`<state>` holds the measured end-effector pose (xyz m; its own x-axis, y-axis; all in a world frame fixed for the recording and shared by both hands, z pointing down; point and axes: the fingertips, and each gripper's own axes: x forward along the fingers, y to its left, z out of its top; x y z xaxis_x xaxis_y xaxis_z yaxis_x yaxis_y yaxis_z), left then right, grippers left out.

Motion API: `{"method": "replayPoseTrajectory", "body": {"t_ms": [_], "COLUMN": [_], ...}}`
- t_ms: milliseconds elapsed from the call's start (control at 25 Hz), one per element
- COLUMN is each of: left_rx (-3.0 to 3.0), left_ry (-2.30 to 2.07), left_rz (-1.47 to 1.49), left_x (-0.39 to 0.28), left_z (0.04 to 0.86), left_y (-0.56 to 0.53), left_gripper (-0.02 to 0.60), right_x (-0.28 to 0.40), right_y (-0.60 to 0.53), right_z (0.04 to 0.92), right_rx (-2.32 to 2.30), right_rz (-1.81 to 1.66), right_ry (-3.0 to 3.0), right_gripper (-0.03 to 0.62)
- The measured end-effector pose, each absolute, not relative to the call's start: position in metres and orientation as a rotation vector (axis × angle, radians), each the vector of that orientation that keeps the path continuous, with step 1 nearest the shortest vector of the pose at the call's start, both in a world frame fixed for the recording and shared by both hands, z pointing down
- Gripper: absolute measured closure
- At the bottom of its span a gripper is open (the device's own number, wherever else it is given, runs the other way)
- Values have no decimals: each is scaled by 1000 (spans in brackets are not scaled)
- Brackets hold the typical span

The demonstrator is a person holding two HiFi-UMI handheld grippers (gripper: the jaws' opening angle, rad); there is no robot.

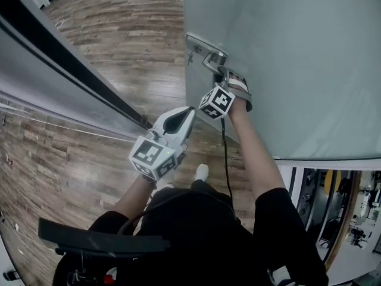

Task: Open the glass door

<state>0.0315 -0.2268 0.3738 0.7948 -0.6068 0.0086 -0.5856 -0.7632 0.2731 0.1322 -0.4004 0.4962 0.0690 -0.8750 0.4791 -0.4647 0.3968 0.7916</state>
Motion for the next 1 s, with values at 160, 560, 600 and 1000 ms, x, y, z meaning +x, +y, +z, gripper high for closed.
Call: {"method": "replayPoseTrajectory", "body": {"t_ms": [160,560,600,1000], "left_rx": [2707,2694,2691,2710], "left_ry": [-974,-1078,-1081,-1055], "left_rz": [-115,-87,-85,-89], "left_x": [44,71,70,86], "left_z": [377,379,379,381], "left_y": [-241,-276,-277,-325], "left_gripper": [580,580,580,580], "right_x": [137,162,164,207], "right_y": [-416,-464,-467,-508], "right_z": [488,495,495,495], "right_rx": [1215,1206,1210,1259], "right_rz": [-522,-510,-500,-457], "right_ry": [-1558,-1616,-1618,-1604], "right_gripper": [507,508,508,513]}}
